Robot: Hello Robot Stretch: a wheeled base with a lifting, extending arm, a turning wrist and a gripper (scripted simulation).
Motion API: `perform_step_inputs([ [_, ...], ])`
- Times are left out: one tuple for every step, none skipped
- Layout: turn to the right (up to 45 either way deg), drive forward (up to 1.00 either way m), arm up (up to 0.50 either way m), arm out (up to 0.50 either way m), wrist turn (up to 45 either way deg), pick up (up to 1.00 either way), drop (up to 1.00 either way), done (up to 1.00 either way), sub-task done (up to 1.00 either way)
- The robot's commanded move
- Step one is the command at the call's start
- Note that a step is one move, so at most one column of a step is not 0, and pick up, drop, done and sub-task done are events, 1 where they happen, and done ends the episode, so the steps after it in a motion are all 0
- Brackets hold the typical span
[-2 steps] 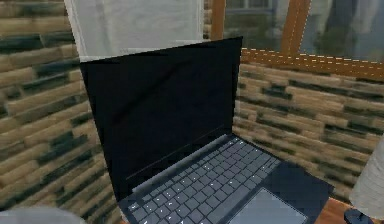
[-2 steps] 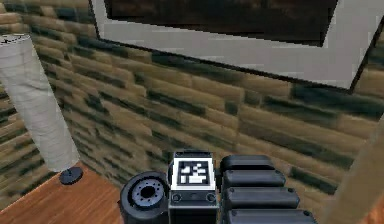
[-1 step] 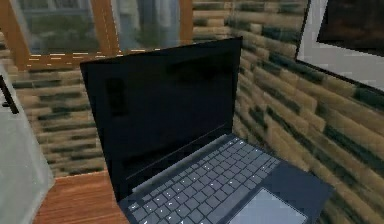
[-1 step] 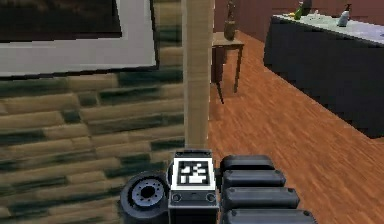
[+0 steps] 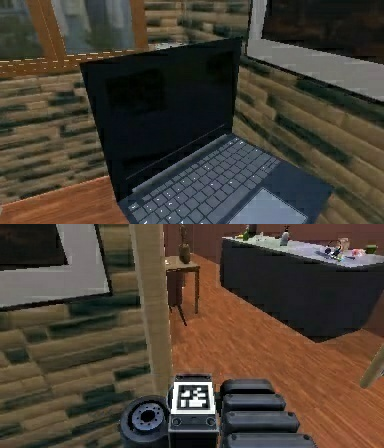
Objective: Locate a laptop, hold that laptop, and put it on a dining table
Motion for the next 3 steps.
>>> perform_step_inputs([
  [-45.0,0.00,0.00,0.00,0.0,0.00,0.00,0.00,0.00],
  [-15.0,0.00,0.00,0.00,0.0,0.00,0.00,0.00,0.00],
  [45.0,0.00,0.00,0.00,0.0,0.00,0.00,0.00,0.00],
])
